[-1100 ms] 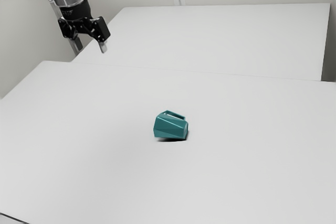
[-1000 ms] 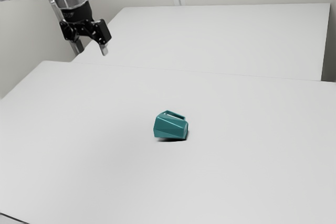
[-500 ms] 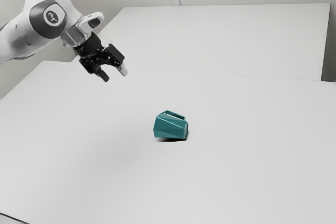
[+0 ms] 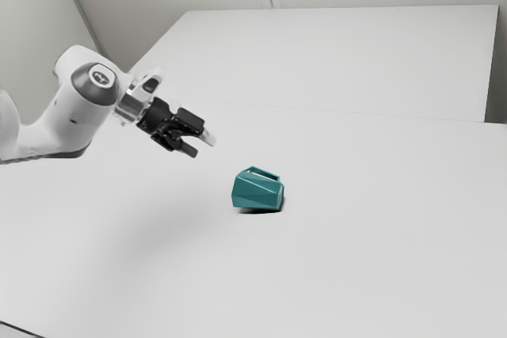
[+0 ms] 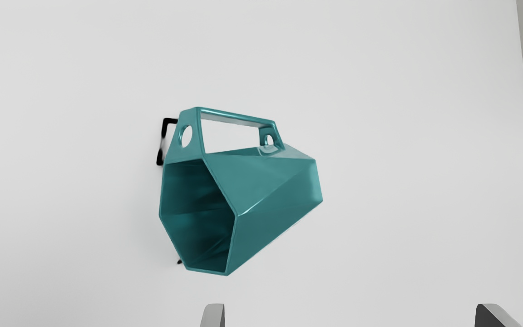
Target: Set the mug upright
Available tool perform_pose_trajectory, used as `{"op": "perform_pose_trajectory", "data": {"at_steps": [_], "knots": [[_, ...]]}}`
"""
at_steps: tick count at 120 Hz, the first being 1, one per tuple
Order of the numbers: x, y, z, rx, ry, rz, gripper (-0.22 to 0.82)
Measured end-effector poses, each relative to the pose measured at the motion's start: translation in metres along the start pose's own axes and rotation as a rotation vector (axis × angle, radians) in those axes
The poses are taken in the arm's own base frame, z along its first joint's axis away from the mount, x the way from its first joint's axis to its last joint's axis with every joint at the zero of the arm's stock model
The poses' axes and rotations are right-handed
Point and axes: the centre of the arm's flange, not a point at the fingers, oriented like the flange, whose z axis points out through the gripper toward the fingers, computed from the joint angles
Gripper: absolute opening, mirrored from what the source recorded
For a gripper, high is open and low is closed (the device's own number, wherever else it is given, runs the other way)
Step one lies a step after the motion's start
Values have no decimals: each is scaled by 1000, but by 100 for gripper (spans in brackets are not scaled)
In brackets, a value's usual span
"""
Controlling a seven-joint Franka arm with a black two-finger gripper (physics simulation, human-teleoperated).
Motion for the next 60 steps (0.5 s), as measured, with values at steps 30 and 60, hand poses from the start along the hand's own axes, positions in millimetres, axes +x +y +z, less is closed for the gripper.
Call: {"op": "perform_pose_trajectory", "data": {"at_steps": [30, 60], "knots": [[-19, -32, 40, -59, -5, 12, 60], [-32, -45, 65, -109, -43, -2, 60]]}}
